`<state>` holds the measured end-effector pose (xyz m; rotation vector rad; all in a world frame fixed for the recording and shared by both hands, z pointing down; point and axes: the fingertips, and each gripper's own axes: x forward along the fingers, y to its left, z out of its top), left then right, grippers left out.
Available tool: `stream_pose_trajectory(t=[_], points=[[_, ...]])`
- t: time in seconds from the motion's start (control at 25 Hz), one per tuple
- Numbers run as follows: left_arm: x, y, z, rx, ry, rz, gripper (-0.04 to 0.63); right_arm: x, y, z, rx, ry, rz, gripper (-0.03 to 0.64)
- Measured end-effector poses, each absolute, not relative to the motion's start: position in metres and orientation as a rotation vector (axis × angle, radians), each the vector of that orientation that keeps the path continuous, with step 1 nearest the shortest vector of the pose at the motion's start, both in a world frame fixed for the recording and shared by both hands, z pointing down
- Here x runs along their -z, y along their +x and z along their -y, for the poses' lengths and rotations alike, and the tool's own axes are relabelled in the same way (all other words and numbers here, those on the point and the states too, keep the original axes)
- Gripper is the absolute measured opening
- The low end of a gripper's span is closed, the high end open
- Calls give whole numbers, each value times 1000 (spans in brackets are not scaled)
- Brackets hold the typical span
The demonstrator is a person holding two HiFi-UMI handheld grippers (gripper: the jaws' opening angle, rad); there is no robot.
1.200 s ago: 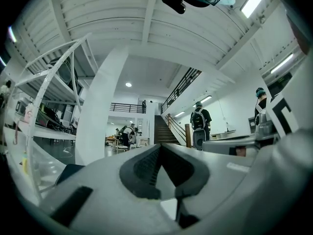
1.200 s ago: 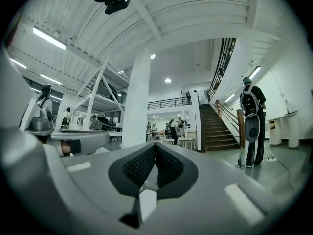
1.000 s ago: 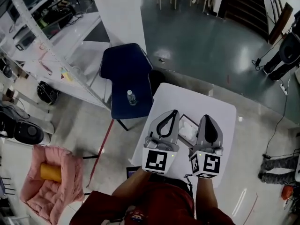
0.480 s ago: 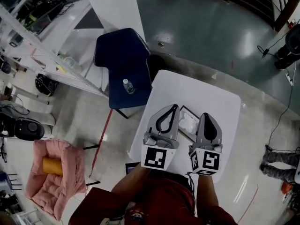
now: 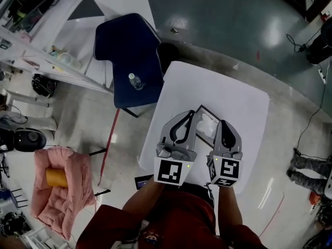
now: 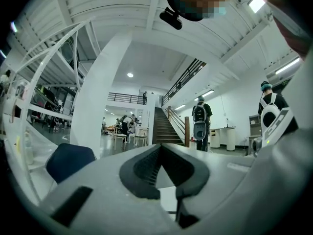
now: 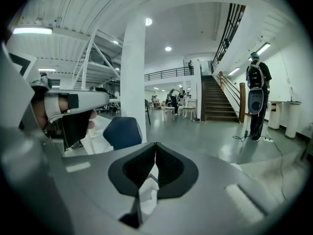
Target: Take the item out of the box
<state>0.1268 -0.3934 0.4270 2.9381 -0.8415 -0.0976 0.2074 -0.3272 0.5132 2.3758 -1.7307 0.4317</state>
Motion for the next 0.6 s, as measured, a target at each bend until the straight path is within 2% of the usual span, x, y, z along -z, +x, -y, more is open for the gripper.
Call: stream_pose_trajectory(t=[0.44, 0.6], points=[[-478, 129, 383, 40, 2912, 808, 3, -580, 205, 325, -604, 2269, 1703, 19], [-487, 129, 380, 29, 2905, 803, 3, -605, 205, 327, -694, 2197, 1699, 43]])
